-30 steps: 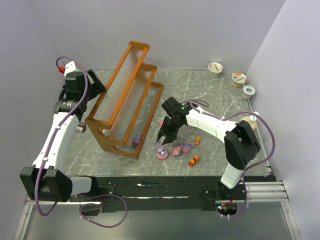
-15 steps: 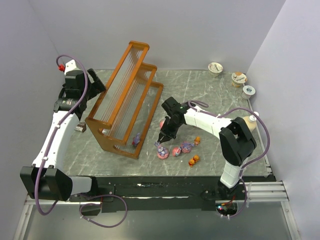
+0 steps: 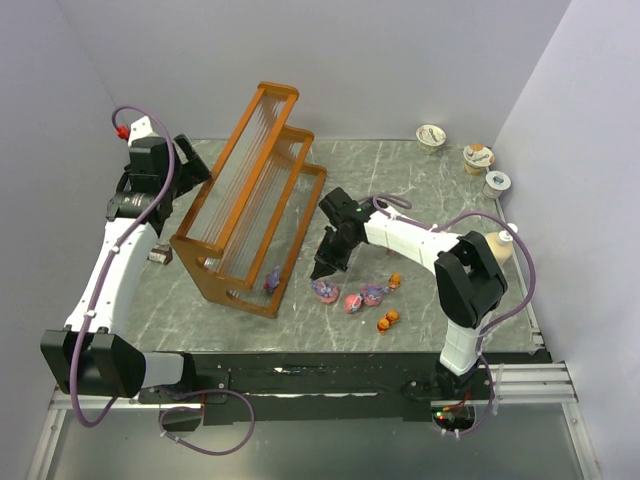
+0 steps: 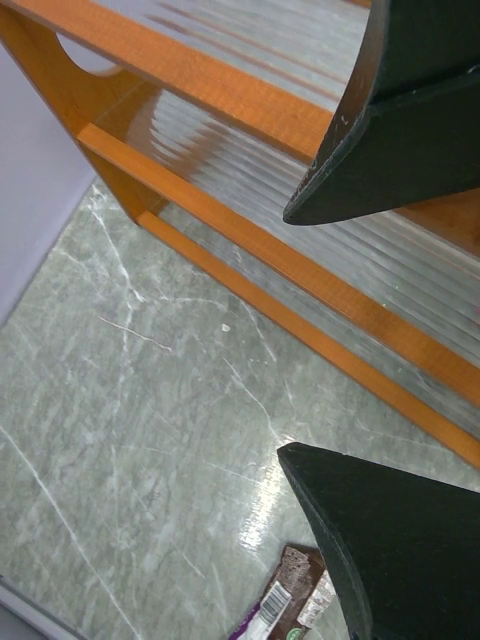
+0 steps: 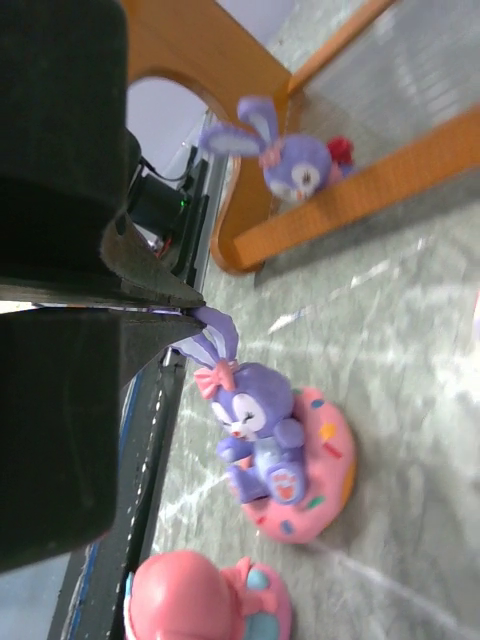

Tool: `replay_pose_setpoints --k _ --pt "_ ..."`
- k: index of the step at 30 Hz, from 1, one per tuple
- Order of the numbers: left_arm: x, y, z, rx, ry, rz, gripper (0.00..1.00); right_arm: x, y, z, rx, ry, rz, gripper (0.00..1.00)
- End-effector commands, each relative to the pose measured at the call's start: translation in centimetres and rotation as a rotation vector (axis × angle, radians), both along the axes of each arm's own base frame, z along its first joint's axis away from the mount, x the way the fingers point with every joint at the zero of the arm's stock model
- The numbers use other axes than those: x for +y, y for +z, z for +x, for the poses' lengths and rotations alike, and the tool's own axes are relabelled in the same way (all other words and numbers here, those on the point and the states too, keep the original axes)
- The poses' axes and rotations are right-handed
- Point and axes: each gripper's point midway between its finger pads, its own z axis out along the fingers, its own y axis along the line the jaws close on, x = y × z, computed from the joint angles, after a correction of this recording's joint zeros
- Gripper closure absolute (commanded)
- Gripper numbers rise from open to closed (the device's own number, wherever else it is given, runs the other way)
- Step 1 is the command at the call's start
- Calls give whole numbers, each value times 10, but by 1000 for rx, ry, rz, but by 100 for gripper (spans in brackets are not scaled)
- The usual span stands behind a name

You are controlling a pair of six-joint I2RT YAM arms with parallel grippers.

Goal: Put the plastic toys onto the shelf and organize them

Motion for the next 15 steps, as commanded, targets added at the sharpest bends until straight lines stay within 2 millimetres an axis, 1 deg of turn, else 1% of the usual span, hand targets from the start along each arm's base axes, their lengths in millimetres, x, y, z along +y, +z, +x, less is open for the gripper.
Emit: replay_pose_setpoints --k 1,5,9,10,12,13,15 --pt "0 28 6 -60 -7 -4 4 13 33 22 -87 9 57 100" --pt "1 35 7 -72 -7 -2 4 24 47 26 -93 22 104 100" --pt "1 41 6 -84 -8 -4 4 36 62 34 -102 24 151 100" --pt "1 43 6 -87 -8 -5 4 41 71 39 -120 27 174 100" --pt "0 45 7 -92 -14 -11 4 48 76 46 -128 24 195 100" --pt "-1 47 7 -97 -16 -14 4 53 85 51 -148 24 213 100" --pt "-2 48 8 -100 -21 -19 4 60 87 61 -159 20 229 100"
